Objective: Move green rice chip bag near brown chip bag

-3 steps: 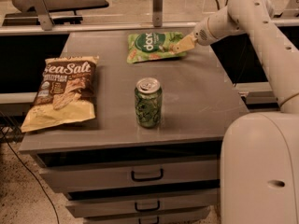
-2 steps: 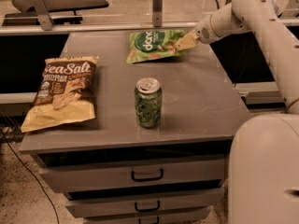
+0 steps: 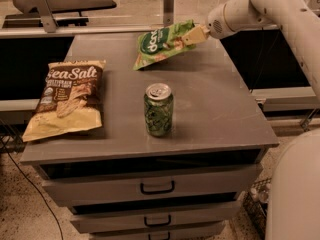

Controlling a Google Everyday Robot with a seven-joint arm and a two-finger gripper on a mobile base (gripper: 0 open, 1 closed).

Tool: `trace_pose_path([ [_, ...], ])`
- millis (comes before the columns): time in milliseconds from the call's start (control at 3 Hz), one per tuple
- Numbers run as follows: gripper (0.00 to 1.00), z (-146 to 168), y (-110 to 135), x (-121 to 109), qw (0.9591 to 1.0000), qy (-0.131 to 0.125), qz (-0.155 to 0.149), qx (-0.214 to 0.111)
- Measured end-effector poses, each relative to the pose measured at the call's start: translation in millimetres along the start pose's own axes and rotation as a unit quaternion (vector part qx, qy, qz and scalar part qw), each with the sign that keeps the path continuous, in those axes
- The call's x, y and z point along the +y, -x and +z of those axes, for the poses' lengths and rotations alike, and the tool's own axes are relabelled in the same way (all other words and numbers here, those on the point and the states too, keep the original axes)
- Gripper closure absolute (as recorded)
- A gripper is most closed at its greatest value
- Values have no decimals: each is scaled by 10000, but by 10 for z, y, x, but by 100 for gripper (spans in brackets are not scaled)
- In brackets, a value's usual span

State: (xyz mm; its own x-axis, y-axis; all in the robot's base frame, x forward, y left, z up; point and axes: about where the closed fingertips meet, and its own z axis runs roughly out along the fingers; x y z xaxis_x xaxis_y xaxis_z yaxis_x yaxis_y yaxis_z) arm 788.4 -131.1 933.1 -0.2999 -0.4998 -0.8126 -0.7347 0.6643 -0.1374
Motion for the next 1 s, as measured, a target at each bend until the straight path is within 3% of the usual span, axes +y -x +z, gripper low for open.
trace_pose_path([
  [333, 100, 35, 231, 280, 9999, 48, -40, -95],
  [1000, 100, 402, 482, 890, 9987, 488, 79, -121],
])
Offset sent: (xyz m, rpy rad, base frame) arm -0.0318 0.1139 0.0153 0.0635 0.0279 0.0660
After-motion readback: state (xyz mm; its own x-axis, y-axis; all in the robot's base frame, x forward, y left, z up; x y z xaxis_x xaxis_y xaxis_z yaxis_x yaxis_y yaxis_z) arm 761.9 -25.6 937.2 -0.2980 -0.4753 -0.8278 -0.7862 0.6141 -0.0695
